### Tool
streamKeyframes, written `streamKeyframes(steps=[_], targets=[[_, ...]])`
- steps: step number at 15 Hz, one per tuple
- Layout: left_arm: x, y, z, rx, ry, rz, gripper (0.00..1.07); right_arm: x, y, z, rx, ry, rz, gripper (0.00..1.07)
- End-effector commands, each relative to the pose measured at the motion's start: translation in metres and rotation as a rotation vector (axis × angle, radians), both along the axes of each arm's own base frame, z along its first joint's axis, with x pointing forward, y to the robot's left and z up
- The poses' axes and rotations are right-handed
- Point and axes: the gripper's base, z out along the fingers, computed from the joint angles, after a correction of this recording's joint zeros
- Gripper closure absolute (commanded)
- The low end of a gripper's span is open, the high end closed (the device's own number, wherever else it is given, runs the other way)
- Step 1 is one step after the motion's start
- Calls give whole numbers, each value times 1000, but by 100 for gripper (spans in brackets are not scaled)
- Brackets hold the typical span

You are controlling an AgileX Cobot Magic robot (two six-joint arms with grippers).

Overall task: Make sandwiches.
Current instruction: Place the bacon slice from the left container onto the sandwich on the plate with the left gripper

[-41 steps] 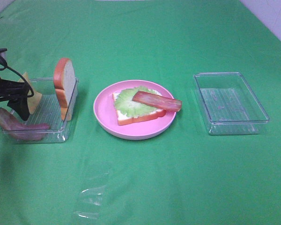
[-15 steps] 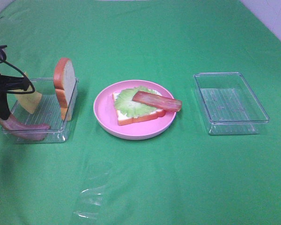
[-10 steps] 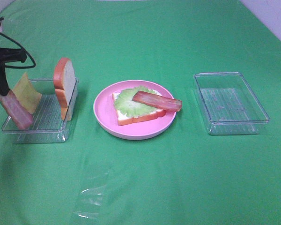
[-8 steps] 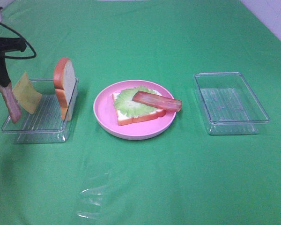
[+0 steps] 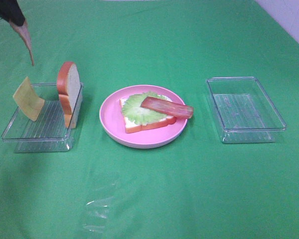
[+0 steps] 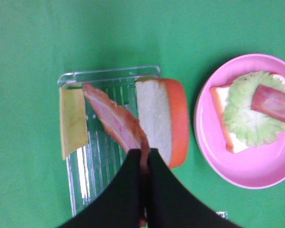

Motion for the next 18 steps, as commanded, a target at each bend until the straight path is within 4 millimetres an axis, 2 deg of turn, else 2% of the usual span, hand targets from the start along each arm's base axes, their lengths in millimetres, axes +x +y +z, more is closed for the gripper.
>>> streamKeyframes(steps=[1,2,5,8,12,14,16,18], targets=[[-10,-18,17,-10,13,-54,107,-4,0,-1,6,-35,-6,23],[-9,-33,23,-26,-41,-80,107,-4,0,-1,6,-35,-6,23],[-11,-56,24,-100,-63,-119,107,-4,0,-1,6,-35,-6,23],[-15,-93,30,-176,-144,-177,107,-4,0,-1,6,-35,-6,23],[-20,-128,35,-240,-230,-221,107,-4,0,-1,6,-35,-6,23],[-21,-156,26,-299,-238,-250,107,-4,0,-1,6,-35,-6,23],[-19,-180,8,-344,-209,-268,107,-4,0,-1,6,-35,-6,23],[-17,-195,-6,-390,-180,-268,107,-4,0,-1,6,-35,-6,23]])
